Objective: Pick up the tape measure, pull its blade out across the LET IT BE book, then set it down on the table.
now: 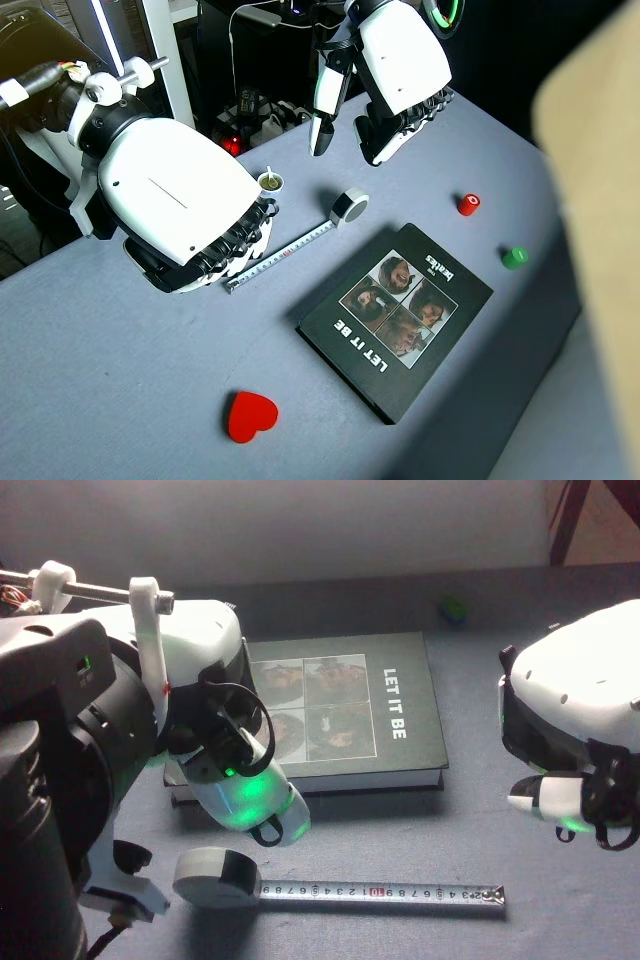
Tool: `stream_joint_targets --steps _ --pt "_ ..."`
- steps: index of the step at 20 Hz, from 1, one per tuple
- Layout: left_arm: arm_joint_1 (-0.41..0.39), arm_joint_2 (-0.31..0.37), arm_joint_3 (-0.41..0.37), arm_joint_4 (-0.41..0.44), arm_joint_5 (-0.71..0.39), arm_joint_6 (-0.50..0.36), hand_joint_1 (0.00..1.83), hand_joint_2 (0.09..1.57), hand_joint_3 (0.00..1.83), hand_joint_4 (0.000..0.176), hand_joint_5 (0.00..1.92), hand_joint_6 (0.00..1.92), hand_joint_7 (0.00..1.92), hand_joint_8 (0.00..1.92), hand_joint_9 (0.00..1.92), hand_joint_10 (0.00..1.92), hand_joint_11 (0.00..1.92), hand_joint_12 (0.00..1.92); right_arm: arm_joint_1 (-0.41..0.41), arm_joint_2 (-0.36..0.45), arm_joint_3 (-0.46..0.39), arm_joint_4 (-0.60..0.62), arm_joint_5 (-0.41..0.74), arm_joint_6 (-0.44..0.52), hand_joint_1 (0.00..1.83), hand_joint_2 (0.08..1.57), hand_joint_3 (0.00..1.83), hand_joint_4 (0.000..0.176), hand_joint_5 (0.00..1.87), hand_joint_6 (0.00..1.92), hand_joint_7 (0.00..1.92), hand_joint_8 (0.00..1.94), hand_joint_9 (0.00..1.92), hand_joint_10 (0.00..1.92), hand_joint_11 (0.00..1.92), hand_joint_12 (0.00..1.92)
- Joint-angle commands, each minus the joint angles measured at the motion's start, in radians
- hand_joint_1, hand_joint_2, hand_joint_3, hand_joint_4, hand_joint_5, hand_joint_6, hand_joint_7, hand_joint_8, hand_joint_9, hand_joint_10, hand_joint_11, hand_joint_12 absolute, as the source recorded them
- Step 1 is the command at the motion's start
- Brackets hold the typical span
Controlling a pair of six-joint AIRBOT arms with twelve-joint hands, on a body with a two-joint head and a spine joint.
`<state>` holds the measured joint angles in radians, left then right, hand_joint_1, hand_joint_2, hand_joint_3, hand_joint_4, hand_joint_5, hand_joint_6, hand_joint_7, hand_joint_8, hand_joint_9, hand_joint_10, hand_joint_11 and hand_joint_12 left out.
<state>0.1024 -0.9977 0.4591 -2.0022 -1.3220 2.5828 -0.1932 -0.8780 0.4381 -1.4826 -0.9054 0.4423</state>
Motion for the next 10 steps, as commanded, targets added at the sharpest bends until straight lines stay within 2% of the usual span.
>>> stream_joint_targets --steps 1,2,5,10 --pt "-0.014 0.001 0.004 0.08 -0.006 -0.005 0.17 1.05 0.1 0.027 0.18 0.06 0.22 0.06 0.17 0.07 0.0 0.73 0.002 0.006 -0.002 -0.077 -0.015 0.0 0.06 1.13 0.12 0.072 0.13 0.06 0.14 0.06 0.11 0.07 0.0 0.67" --pt "-0.013 0.001 0.005 0.08 -0.005 -0.005 0.16 1.1 0.01 0.027 0.2 0.01 0.24 0.0 0.19 0.01 0.0 0.7 0.001 0.006 -0.002 -0.077 -0.009 -0.007 0.06 1.19 0.01 0.068 0.16 0.01 0.18 0.01 0.15 0.01 0.0 0.66" --pt "-0.012 0.001 0.006 0.082 -0.004 -0.005 0.13 1.11 0.01 0.017 0.22 0.01 0.23 0.0 0.2 0.01 0.0 0.68 -0.001 0.006 -0.002 -0.077 -0.007 -0.011 0.09 1.19 0.0 0.058 0.18 0.0 0.2 0.0 0.16 0.01 0.0 0.63" --pt "-0.032 0.033 0.006 0.05 0.066 -0.005 0.14 1.1 0.0 0.015 0.23 0.0 0.26 0.0 0.22 0.01 0.0 0.73 -0.002 0.006 -0.002 -0.079 -0.009 -0.012 0.15 1.16 0.0 0.043 0.19 0.0 0.19 0.0 0.17 0.0 0.0 0.69"
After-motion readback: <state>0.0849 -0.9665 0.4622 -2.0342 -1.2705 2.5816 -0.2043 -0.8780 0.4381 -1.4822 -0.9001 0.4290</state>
